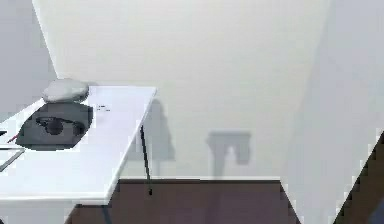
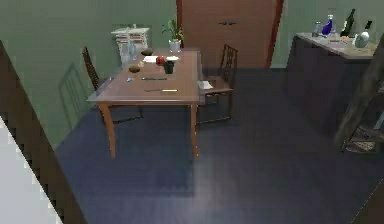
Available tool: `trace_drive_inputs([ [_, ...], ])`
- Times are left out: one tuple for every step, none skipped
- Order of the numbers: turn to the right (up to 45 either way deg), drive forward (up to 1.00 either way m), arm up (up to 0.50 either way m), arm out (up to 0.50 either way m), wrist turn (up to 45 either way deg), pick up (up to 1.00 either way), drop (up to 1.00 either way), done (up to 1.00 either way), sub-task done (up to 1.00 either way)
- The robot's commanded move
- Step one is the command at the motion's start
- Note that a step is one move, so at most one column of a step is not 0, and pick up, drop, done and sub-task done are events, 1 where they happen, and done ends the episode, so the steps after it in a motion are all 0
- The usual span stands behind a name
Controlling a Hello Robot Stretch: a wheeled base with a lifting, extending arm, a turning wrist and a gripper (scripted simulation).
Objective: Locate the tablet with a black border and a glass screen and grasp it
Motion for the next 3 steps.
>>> trace_drive_inputs([
  [-45.0,0.00,0.00,0.00,0.0,0.00,0.00,0.00,0.00],
  [-45.0,0.00,0.00,0.00,0.0,0.00,0.00,0.00,0.00],
  [-45.0,0.00,0.00,0.00,0.0,0.00,0.00,0.00,0.00],
])
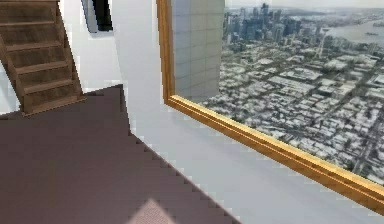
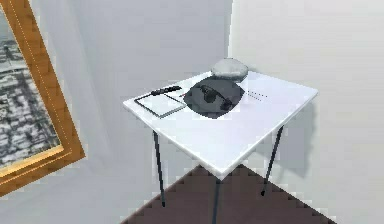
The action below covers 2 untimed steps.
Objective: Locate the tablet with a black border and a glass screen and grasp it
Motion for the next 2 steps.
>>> trace_drive_inputs([
  [0.0,0.00,0.50,0.00,0.0,0.00,0.00,0.00,0.00],
  [0.0,0.00,0.38,0.00,0.0,0.00,0.00,0.00,0.00],
])
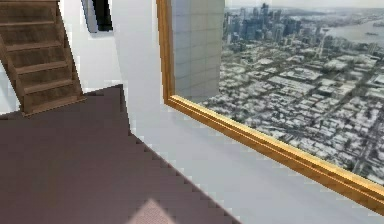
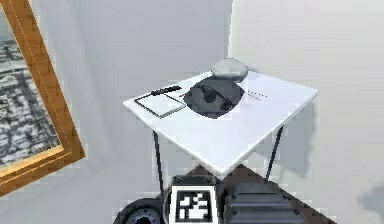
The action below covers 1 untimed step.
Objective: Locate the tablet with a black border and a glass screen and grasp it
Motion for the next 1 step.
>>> trace_drive_inputs([
  [0.0,0.00,0.00,0.50,0.0,0.00,0.00,0.00,0.00],
])
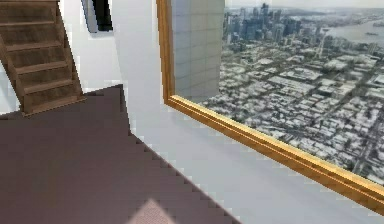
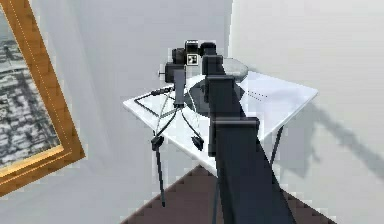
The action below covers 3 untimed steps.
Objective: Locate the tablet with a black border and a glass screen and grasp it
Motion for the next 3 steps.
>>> trace_drive_inputs([
  [0.0,0.00,0.00,0.00,45.0,0.00,0.00,0.00,0.00],
  [0.0,0.00,0.00,0.00,45.0,0.00,0.00,0.00,0.00],
  [0.0,0.00,0.00,0.00,45.0,0.00,0.00,0.00,0.00],
])
